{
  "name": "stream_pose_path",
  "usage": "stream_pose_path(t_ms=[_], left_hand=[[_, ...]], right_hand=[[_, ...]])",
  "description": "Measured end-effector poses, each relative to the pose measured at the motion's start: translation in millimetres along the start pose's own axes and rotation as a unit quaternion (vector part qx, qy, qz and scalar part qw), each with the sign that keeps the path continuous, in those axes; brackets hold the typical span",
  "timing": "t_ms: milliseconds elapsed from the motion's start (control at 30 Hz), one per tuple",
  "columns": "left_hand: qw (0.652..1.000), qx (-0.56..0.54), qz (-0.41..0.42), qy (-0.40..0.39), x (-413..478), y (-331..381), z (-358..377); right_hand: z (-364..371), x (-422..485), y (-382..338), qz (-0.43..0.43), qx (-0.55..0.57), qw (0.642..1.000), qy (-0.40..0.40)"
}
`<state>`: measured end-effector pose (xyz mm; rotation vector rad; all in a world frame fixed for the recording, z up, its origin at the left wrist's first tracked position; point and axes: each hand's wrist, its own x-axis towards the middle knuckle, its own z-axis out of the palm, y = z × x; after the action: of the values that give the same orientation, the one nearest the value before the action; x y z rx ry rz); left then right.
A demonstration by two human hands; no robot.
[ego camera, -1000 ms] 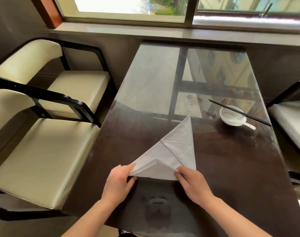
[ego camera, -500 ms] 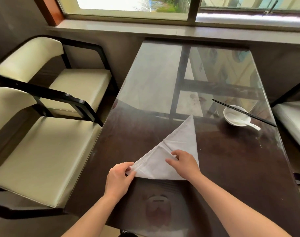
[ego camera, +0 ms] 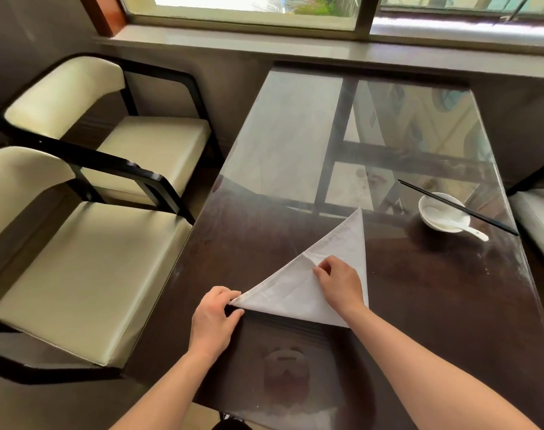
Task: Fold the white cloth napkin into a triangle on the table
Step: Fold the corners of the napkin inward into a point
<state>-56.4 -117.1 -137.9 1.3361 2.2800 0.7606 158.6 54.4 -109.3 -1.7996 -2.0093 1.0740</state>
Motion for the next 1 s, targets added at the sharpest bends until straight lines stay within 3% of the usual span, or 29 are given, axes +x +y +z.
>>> stream_pose_path(t_ms=[367, 767, 900, 1000], left_hand=[[0.998, 0.000, -0.060, 0.001, 5.9, -2.0, -2.0], [0.997, 0.021, -0.077, 0.012, 8.4, 6.5, 0.1], [0.997, 0.061, -0.048, 0.021, 6.4, 10.9, 1.6], [0.991, 0.127, 0.040, 0.035, 3.3, 14.4, 6.7]], right_hand=[[11.0, 3.7, -9.2, 0.035, -0.091, 0.995, 0.025], [13.6, 6.2, -11.3, 0.017, -0.165, 0.985, 0.055], [12.7, 5.0, -9.5, 0.000, -0.155, 0.986, 0.065], [10.0, -1.6, -0.6, -0.040, -0.127, 0.988, 0.078]])
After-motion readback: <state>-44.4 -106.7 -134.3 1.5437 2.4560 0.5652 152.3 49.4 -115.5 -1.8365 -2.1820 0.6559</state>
